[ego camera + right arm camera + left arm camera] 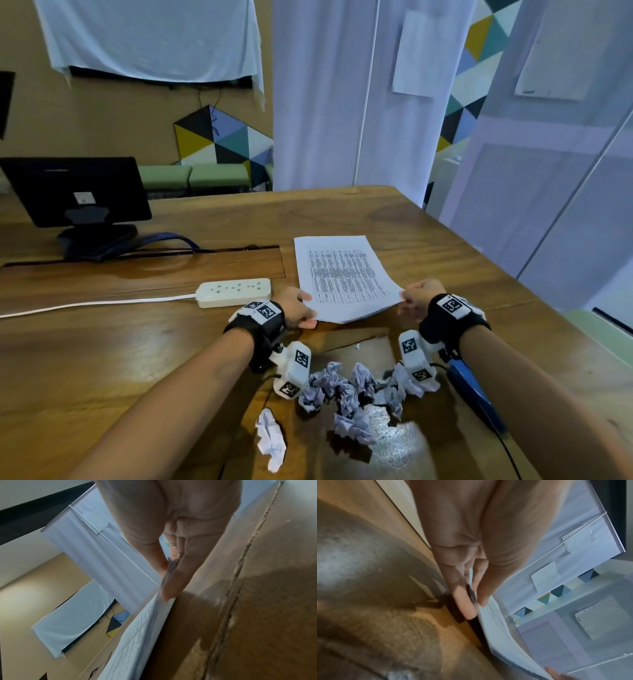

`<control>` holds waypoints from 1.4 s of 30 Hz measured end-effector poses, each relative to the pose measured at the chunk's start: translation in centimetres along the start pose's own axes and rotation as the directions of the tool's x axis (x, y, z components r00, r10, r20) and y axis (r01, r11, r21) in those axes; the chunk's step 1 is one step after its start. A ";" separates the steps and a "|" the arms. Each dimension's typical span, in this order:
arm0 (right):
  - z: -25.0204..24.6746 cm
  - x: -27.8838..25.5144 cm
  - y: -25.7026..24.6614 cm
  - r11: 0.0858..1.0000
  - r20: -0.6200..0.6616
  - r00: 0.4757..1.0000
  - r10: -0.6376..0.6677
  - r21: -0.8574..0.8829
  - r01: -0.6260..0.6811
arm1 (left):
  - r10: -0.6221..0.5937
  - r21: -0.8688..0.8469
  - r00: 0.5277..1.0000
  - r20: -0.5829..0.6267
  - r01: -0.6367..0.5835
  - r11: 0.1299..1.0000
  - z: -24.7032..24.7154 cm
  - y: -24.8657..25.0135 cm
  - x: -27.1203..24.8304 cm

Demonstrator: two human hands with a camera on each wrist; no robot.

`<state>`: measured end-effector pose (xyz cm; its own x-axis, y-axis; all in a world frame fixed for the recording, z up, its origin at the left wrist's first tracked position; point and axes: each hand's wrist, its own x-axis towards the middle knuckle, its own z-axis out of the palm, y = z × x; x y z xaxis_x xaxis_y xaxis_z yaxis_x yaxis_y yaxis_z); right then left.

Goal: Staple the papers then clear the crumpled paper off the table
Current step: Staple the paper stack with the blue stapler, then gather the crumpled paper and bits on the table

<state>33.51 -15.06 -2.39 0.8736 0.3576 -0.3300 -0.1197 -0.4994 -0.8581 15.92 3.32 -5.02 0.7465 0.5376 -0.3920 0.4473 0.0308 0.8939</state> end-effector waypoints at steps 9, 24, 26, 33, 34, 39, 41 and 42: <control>-0.1 2.2 0.6 0.992 0.018 0.998 0.063 -0.107 -0.061 | -0.036 0.243 0.998 0.053 0.022 0.970 0.3 -0.1 -0.6; -2.9 -7.5 -0.6 0.818 0.184 0.967 -0.174 -0.519 0.246 | 0.170 0.615 0.946 0.276 -0.310 0.725 -1.6 2.4 -9.7; -3.1 -9.6 0.9 0.667 0.335 0.922 -0.193 -0.645 0.374 | 0.138 0.672 0.922 0.361 -0.359 0.647 -0.6 1.7 -12.0; -1.3 -13.9 5.3 0.369 0.498 0.856 -0.137 -0.776 0.511 | 0.177 0.784 0.831 0.527 -0.556 0.276 4.4 -1.4 -15.1; -1.2 -14.1 5.5 0.363 0.487 0.859 -0.158 -0.780 0.509 | 0.167 0.795 0.830 0.533 -0.558 0.237 5.1 -1.4 -15.2; -2.2 -14.2 6.0 0.394 0.415 0.864 -0.283 -0.771 0.500 | 0.158 0.835 0.840 0.518 -0.537 0.121 6.6 -1.6 -14.9; -3.0 -14.3 6.1 0.414 0.395 0.879 -0.265 -0.777 0.474 | 0.154 0.845 0.849 0.506 -0.523 0.113 6.6 -1.7 -14.5; -3.3 -14.3 6.2 0.409 0.396 0.884 -0.248 -0.784 0.466 | 0.152 0.844 0.849 0.505 -0.523 0.116 6.5 -1.8 -14.4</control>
<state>21.85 -25.89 -1.67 0.6150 0.7526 -0.2352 0.7283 -0.6565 -0.1964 7.58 -9.94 -2.40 0.9509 0.0354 -0.3073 0.0772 -0.9891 0.1252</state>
